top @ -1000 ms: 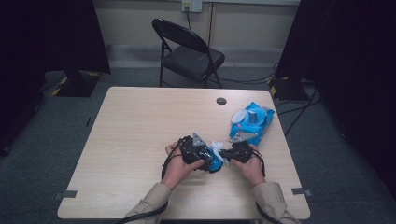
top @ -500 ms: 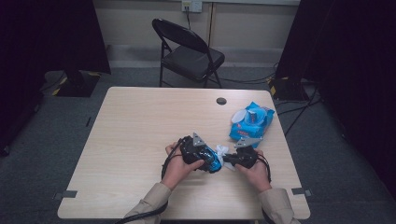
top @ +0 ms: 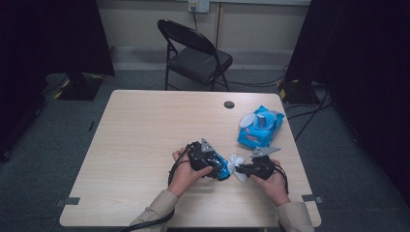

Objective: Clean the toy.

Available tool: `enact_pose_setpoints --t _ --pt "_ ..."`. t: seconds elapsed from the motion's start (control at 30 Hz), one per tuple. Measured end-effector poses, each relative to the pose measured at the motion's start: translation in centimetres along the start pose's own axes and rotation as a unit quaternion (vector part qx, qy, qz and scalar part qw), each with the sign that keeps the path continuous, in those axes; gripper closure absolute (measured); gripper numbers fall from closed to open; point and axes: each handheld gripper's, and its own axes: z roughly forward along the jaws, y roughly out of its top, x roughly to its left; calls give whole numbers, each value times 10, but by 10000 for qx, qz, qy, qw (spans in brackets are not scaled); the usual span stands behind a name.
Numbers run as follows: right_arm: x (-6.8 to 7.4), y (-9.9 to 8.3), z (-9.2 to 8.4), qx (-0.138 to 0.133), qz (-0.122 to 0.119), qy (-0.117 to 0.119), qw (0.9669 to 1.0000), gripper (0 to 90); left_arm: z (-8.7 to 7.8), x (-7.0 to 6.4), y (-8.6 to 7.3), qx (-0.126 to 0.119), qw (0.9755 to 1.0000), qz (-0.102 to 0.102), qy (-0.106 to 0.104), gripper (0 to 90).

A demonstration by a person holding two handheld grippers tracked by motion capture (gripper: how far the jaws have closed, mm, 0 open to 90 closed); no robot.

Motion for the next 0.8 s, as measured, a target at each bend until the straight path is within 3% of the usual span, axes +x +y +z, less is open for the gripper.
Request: enact_pose_setpoints --t 0.27,0.5,0.63,0.8 --pt "3 4 -7 13 -10 -70 10000 864 0 -1 0 0 10000 22 11 0" --pt "-5 1 -10 -250 318 -238 9989 866 0 -1 0 -2 10000 23 2 0" --pt "-7 6 -9 -401 399 -460 9973 867 0 -1 0 0 10000 21 1 0" --pt "-12 15 -6 -671 707 -700 9928 870 0 -1 0 18 10000 58 18 0"
